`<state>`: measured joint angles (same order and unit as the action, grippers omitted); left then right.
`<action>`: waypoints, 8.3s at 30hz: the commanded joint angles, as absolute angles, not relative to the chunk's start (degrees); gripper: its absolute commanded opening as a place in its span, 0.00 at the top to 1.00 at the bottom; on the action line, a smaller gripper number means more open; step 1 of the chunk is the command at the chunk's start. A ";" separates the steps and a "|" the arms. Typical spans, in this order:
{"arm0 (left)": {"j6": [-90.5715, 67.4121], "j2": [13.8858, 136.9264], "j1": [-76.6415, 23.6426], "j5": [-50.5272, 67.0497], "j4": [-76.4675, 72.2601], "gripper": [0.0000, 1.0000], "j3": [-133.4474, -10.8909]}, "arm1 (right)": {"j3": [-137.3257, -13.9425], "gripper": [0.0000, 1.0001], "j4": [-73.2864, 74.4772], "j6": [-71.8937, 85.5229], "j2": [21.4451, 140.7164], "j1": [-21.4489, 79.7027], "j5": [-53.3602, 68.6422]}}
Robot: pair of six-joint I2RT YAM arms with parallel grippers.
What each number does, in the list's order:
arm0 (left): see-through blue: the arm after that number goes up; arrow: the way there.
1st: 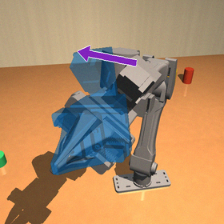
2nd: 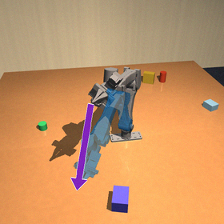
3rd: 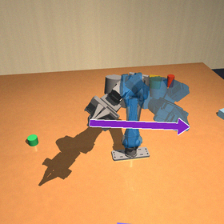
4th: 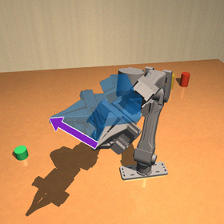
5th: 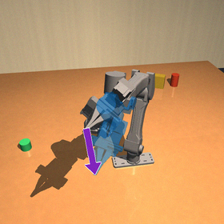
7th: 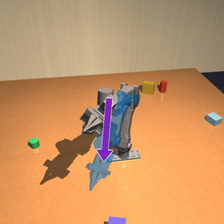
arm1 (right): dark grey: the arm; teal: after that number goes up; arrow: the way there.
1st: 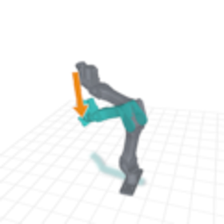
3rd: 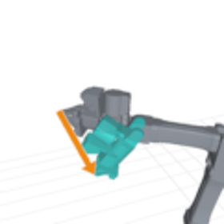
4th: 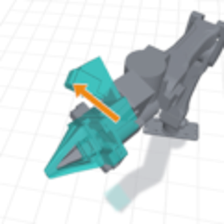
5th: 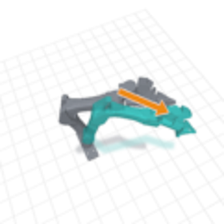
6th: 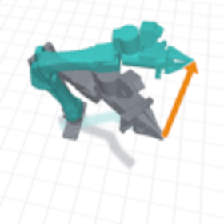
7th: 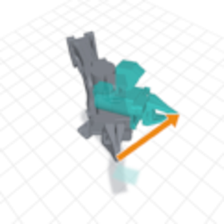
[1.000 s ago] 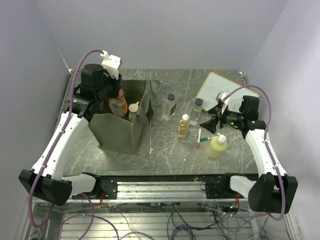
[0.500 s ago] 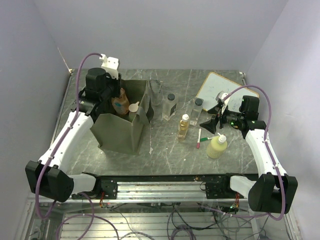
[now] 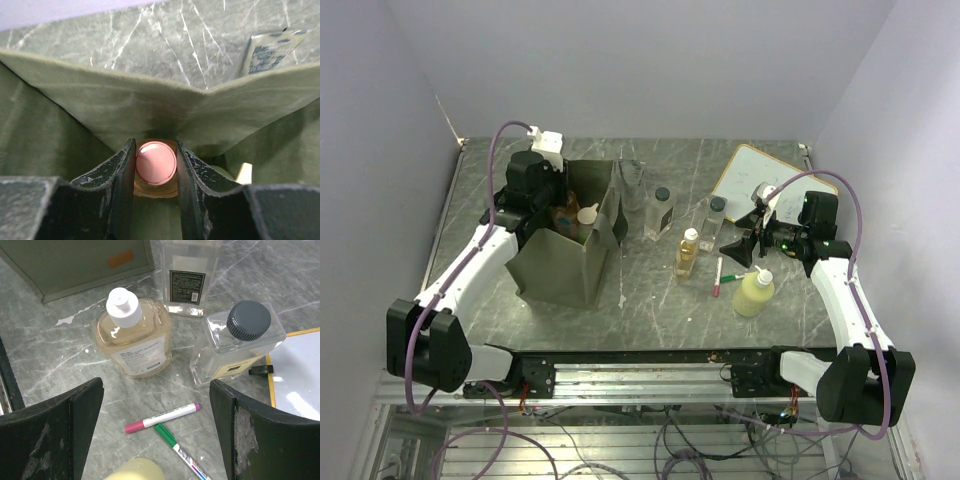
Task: Place the personal care products into the canvas bag
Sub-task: Place the care product in the canvas bag, then pick up the care product from the center of the board, then place the care product at the center of the board.
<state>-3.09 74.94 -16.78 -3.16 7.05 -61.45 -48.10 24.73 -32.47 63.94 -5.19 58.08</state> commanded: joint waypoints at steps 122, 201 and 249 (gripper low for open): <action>15.38 59.62 -18.96 2.27 30.28 0.01 -77.26 | -63.58 0.00 19.84 -38.77 85.03 5.66 36.24; 16.66 62.91 -18.58 1.31 36.50 0.00 -86.61 | -86.16 1.00 28.93 -13.92 72.94 26.72 44.00; 19.18 63.11 -9.89 9.30 37.65 0.00 -81.15 | -42.70 0.38 1.29 -8.03 67.23 48.26 17.26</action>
<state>18.70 64.47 -10.59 7.11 37.04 -80.79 -42.81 4.01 -7.33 69.36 48.12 14.39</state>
